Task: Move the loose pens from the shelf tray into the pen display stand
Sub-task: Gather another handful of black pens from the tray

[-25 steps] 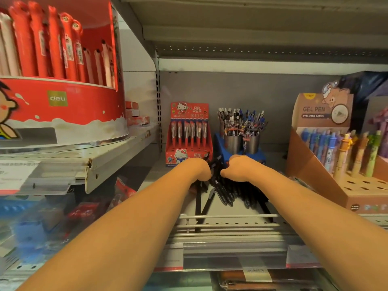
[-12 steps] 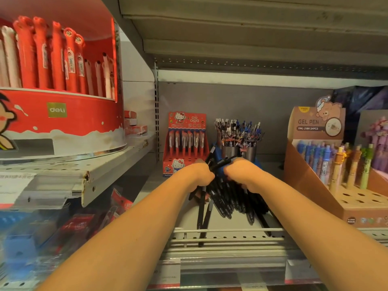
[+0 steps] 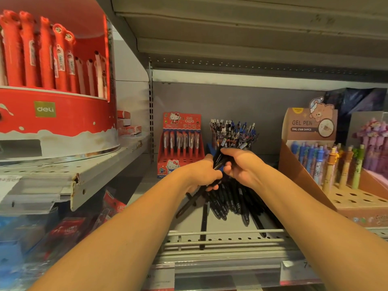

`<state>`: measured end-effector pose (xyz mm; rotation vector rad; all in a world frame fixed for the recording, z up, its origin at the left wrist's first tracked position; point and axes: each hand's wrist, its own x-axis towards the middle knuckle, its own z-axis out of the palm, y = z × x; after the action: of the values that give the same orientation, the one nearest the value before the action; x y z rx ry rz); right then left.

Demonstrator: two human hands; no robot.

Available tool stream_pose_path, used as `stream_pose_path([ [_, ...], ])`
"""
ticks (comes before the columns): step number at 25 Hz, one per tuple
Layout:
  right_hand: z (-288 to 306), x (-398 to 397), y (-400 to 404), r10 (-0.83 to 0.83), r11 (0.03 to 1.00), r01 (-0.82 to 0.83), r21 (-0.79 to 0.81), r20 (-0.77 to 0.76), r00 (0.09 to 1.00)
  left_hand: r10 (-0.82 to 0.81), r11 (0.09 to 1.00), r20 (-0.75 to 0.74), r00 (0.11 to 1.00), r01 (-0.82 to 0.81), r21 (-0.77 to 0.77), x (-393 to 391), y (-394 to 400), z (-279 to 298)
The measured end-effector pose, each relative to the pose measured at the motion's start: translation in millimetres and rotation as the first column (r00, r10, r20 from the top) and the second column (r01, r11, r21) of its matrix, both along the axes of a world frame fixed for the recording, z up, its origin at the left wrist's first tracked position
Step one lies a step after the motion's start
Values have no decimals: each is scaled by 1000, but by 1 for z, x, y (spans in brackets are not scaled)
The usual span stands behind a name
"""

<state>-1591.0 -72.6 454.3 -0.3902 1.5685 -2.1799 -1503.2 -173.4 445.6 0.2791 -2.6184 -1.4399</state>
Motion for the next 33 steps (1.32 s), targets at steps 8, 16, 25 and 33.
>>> stream_pose_path([
  [8,8,-14,8,-221,956,233,-177,83,972,95,978,30,995,-99,185,3,-3,7],
  [16,-4,25,6,484,823,-344,452,-241,842,573,689,-273,773,-275,670,-11,-23,19],
  [25,4,39,16,692,618,-416,667,-211,690,582,675,-345,736,-200,710,-17,-20,23],
  [33,4,18,10,386,888,-296,352,-219,896,441,810,-323,837,-217,545,-7,-19,14],
])
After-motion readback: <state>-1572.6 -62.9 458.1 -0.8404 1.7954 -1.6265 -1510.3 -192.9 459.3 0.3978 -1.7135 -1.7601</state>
